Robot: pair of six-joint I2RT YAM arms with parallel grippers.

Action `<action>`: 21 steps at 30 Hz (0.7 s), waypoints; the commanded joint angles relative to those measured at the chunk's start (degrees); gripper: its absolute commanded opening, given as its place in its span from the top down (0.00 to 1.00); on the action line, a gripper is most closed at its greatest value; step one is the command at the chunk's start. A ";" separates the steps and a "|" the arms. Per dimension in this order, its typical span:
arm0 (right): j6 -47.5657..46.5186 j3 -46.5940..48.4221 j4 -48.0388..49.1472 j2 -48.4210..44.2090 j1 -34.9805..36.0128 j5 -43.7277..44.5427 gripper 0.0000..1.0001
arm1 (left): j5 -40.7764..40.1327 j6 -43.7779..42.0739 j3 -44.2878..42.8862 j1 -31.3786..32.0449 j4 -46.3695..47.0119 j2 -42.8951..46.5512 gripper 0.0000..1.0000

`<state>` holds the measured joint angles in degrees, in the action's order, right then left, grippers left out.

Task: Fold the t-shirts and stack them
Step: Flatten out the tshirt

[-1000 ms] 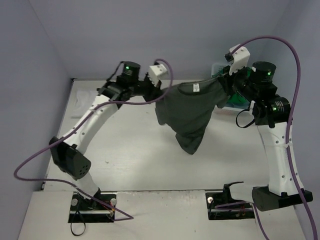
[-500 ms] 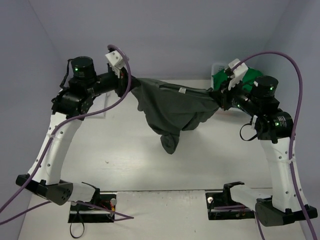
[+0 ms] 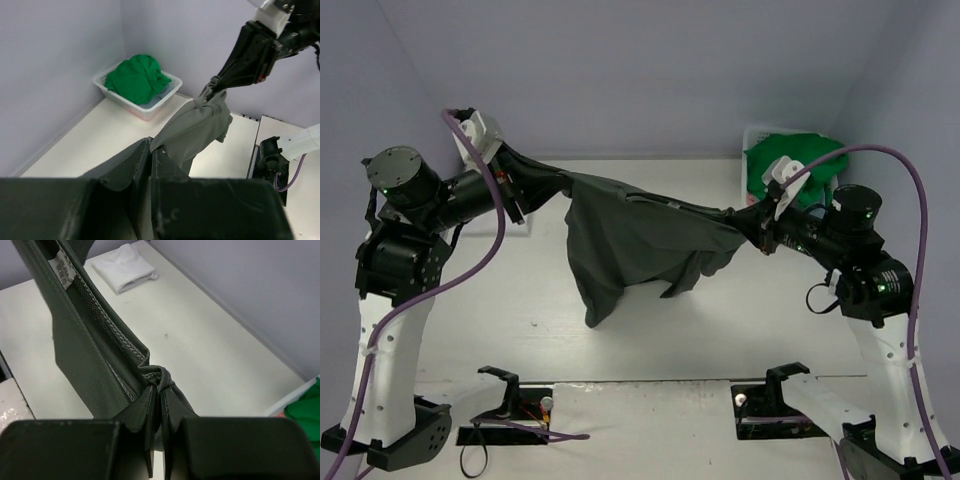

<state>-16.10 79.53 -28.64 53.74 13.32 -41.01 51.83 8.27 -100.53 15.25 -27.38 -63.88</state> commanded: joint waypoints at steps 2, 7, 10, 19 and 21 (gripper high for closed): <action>-3.68 2.47 2.98 6.35 -0.31 3.65 1.00 | 0.20 1.84 -1.16 -1.53 7.86 0.96 1.00; -2.98 3.88 4.64 23.29 -0.05 10.57 0.99 | -2.60 -2.37 2.00 -1.53 7.25 -4.75 1.00; -1.83 6.07 6.41 31.05 -0.05 18.24 0.80 | -4.02 -5.72 3.50 -1.45 6.37 -7.74 1.00; -6.22 -0.24 6.59 33.28 0.83 18.96 0.57 | -3.14 -5.64 4.64 0.84 5.14 -8.28 1.00; -7.63 -2.08 5.88 32.58 1.18 16.50 0.57 | -2.53 -5.02 4.99 1.63 5.23 -8.11 1.00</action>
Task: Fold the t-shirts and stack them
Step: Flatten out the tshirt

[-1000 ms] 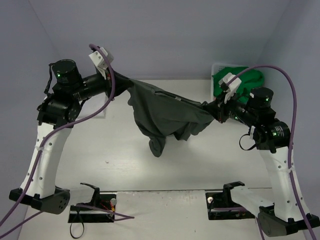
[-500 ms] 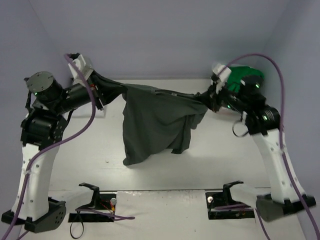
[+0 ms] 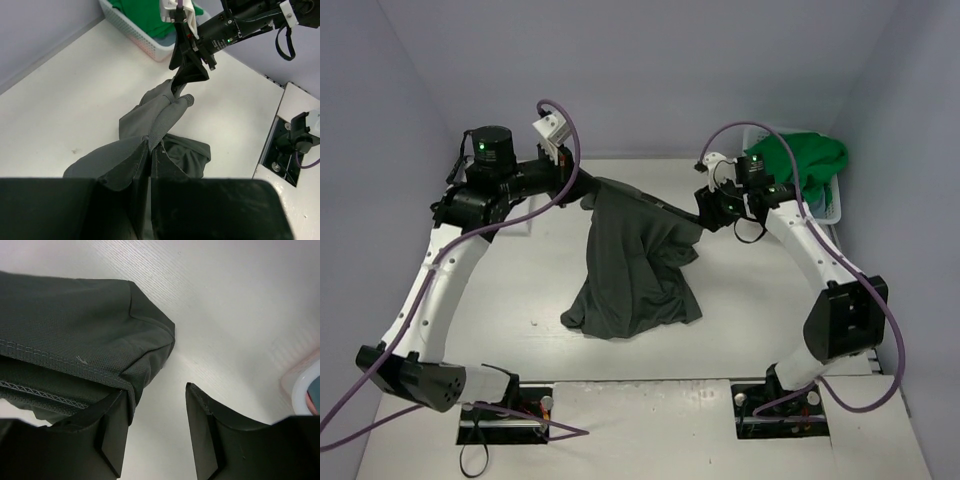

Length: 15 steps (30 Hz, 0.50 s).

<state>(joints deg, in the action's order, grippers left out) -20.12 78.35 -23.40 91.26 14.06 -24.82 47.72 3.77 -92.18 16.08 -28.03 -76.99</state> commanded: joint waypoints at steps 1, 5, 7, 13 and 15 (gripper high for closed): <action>-4.66 -1.44 0.55 -5.56 0.96 -0.31 0.57 | 1.93 0.35 -3.27 0.89 6.23 5.01 1.00; -5.98 -3.55 0.63 -6.62 2.36 -2.69 0.68 | 2.29 1.15 -3.35 0.89 6.41 5.36 1.00; -5.64 -3.82 0.98 -7.24 3.07 -2.34 0.82 | 2.11 0.98 -3.44 0.89 6.06 5.97 1.00; -5.02 -2.85 2.47 -11.71 4.65 1.33 1.00 | 1.06 -0.17 -5.37 0.71 4.74 8.08 1.00; -4.32 -2.15 4.49 -13.64 4.74 4.49 1.00 | 0.00 -1.57 -7.03 0.71 3.52 8.17 1.00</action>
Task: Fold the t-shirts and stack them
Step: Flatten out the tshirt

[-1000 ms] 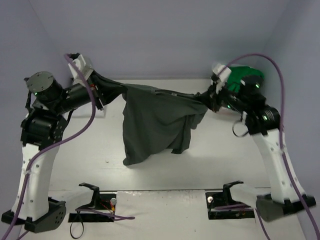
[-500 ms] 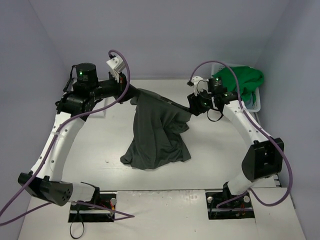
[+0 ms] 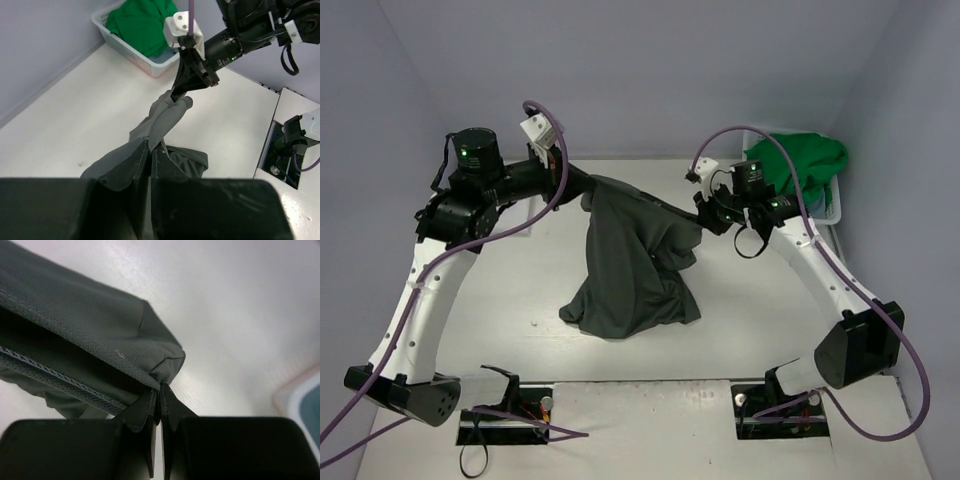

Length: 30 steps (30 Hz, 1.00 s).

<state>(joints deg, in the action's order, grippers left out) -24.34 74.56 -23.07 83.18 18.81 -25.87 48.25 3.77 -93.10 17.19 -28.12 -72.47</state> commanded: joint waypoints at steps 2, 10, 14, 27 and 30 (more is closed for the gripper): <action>0.78 4.44 5.40 -6.09 0.00 8.80 1.00 | -2.09 -3.68 -7.96 -0.49 1.94 2.78 1.00; 1.49 20.07 9.88 5.40 -0.17 17.34 1.00 | -10.71 -17.29 -15.79 -0.40 -4.58 -9.08 1.00; 1.75 31.58 11.12 14.28 -0.26 19.36 1.00 | -18.26 -19.06 -22.81 -0.58 -2.74 -17.51 1.00; 5.26 39.53 12.96 5.44 -0.18 20.33 1.00 | -27.42 -16.96 -36.28 -1.28 1.75 -17.90 1.00; 6.84 35.49 12.53 -3.61 0.18 19.46 1.00 | -27.07 -15.11 -34.44 -1.46 2.37 -11.14 1.00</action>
<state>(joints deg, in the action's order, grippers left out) -19.55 110.83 -16.03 91.61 18.83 -6.37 21.69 -12.88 -124.97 16.12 -32.91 -95.64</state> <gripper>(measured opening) 0.008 0.003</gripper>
